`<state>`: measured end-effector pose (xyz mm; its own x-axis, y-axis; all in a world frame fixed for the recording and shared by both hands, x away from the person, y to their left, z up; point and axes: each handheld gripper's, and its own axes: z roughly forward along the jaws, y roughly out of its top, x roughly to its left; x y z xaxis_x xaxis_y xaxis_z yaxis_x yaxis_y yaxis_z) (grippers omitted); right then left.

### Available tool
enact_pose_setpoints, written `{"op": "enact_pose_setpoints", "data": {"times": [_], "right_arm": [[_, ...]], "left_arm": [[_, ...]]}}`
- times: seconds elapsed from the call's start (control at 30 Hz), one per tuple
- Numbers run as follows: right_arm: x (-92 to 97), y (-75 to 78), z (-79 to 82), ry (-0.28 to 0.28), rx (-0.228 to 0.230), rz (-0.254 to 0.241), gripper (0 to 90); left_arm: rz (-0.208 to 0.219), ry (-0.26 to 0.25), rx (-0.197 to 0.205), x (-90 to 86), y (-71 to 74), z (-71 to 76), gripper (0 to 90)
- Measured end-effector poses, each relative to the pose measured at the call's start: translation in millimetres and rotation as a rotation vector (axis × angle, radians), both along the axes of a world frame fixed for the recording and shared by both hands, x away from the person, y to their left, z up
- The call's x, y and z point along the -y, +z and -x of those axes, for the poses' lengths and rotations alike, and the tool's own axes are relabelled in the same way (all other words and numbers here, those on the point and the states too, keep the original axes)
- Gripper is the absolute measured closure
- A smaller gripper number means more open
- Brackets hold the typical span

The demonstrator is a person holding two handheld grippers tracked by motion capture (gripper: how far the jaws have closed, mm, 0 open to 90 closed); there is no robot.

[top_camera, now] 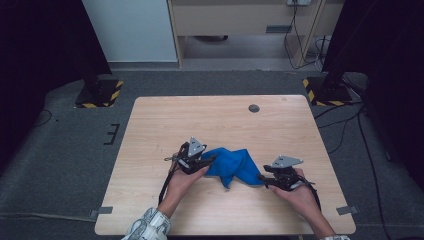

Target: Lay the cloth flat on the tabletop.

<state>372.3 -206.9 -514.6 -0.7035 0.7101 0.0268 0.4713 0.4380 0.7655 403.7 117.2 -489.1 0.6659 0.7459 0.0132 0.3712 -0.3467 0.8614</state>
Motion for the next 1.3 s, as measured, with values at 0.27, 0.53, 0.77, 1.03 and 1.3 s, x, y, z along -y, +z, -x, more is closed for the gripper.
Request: {"op": "enact_pose_setpoints", "data": {"times": [0.27,0.53,0.77,1.03,1.3], "right_arm": [[-3.3,-1.1,-1.6,0.034,-0.012,0.016,74.8],[-4.8,-3.6,-3.0,0.03,-0.022,0.022,73.3],[-7.1,-5.9,-3.1,0.034,-0.034,0.033,68.1],[-7.9,-7.7,-4.5,0.023,-0.037,0.031,60.2],[-11.8,-12.5,-3.9,0.041,-0.058,0.068,62.3]], "left_arm": [[0.015,-0.06,0.017,15.2,6.4,23.9,40.1],[0.023,-0.123,0.009,34.8,3.1,32.6,35.2],[0.04,-0.156,0.0,45.2,2.7,36.9,32.7],[-0.027,-0.168,-0.005,55.7,-9.5,32.3,27.4],[-0.027,-0.136,-0.042,43.5,-8.3,26.6,69.0]]}}
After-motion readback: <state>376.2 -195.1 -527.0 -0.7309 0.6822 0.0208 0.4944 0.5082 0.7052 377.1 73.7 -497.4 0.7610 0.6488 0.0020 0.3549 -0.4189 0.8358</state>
